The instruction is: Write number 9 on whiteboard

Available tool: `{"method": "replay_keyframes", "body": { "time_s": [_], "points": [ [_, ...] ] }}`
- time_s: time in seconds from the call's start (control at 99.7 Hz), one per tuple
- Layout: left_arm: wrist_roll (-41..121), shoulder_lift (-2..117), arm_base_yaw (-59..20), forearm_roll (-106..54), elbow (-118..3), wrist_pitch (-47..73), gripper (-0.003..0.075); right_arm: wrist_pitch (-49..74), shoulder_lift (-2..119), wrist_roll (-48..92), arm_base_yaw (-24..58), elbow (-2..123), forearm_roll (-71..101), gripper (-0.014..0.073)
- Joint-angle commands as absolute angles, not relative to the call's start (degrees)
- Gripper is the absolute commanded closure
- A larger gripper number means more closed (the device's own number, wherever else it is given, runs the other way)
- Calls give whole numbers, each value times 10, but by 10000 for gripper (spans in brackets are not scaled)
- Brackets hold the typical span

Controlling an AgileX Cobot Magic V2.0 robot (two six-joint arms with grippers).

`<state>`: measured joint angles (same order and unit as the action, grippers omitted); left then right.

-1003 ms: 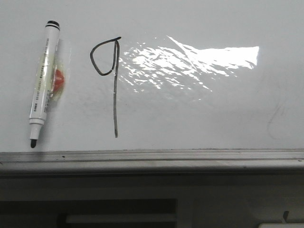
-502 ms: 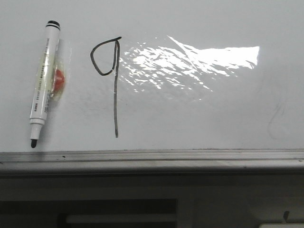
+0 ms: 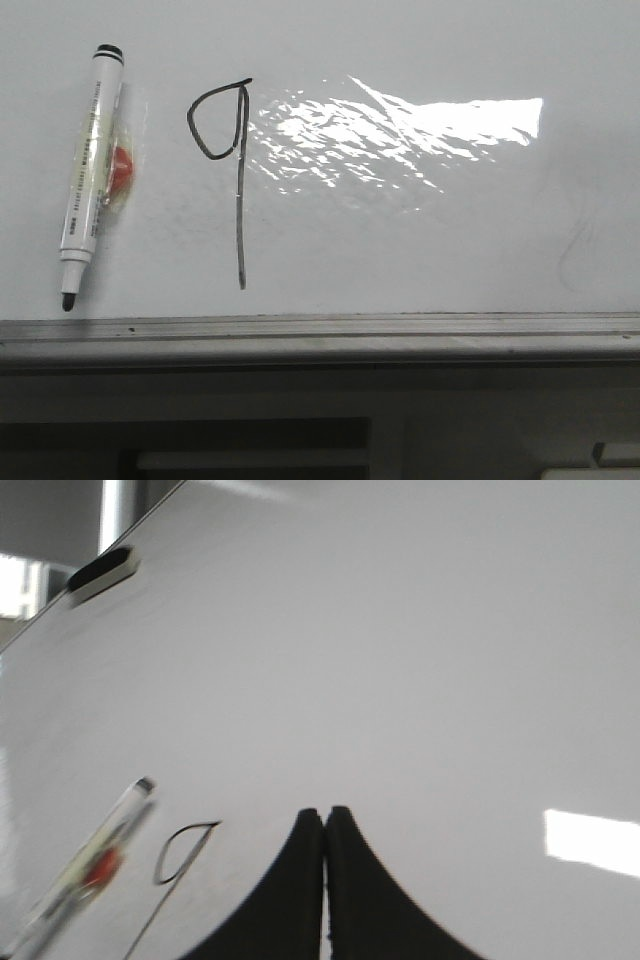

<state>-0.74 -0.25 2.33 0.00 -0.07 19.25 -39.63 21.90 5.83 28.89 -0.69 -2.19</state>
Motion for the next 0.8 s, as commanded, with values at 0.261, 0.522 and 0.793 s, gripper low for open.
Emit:
{"method": "replay_keyframes", "body": {
  "time_s": [0.261,0.522,0.793],
  "points": [
    [-8,-18,20,-4,11,167,741,-219,160,11,89,-22,-22,656],
    [-8,-18,20,-4,11,167,741,12,41,-11,-9,-22,-23,656],
    [-8,-18,20,-4,11,167,741,142,6,-11,-85,-22,-25,656]
  ]
}}
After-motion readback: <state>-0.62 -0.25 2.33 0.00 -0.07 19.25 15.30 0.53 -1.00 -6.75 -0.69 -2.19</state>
